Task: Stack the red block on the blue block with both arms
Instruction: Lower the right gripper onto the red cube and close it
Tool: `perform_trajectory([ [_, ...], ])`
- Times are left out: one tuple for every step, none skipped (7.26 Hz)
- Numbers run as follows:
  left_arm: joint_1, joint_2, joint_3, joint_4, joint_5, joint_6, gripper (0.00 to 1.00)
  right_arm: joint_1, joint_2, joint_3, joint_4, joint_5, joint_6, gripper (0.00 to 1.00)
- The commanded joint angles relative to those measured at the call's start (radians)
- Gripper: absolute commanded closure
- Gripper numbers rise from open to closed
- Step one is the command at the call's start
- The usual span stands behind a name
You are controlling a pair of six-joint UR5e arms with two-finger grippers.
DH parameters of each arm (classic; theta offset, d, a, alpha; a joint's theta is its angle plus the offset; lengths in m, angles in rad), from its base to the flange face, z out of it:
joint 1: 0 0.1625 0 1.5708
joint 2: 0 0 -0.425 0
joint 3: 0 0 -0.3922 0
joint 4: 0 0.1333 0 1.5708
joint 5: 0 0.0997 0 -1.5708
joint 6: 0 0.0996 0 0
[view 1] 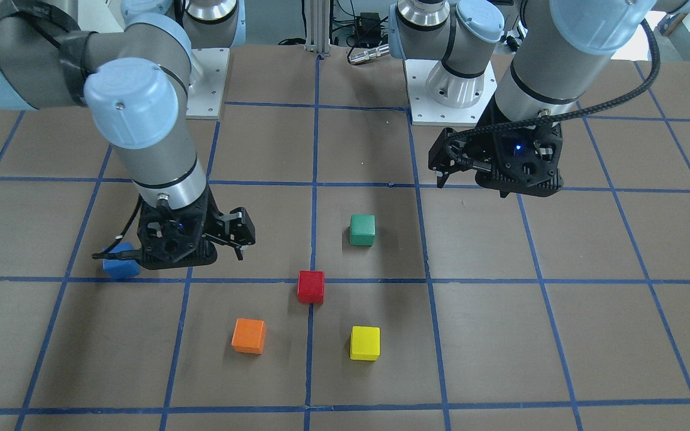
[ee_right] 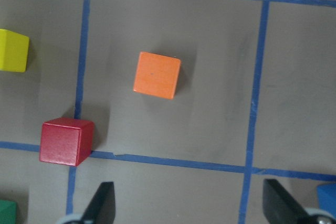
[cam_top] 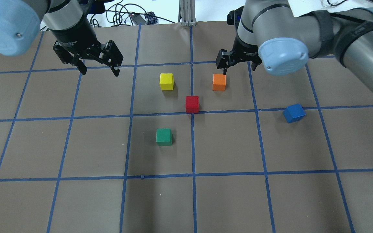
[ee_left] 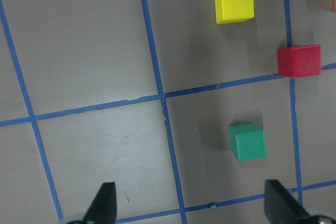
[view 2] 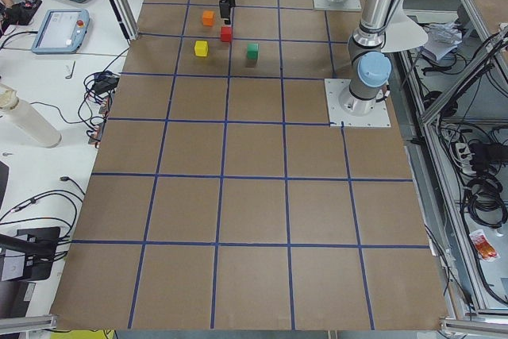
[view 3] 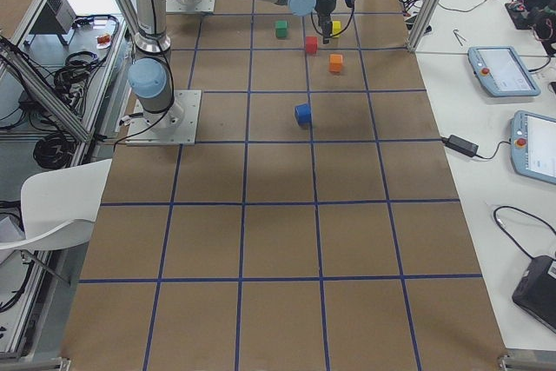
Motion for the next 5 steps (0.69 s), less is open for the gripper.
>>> perform_trajectory([
  [0.000,0.020,-0.039,0.006,-0.001,-0.045,0.00,0.081,0.066,-0.022,-0.024,0.000,0.108,0.00],
  [0.000,0.023,-0.045,0.023,0.001,-0.085,0.00,0.098,0.089,-0.022,-0.024,0.000,0.137,0.00],
  [0.005,0.032,-0.045,0.016,0.005,-0.084,0.00,0.103,0.113,-0.022,-0.024,0.001,0.139,0.00],
  [0.002,0.034,-0.048,0.017,0.043,-0.082,0.00,0.119,0.136,-0.022,-0.036,0.021,0.139,0.00],
  [0.006,0.031,-0.050,0.022,0.075,-0.069,0.00,0.130,0.162,-0.022,-0.065,0.038,0.140,0.00],
])
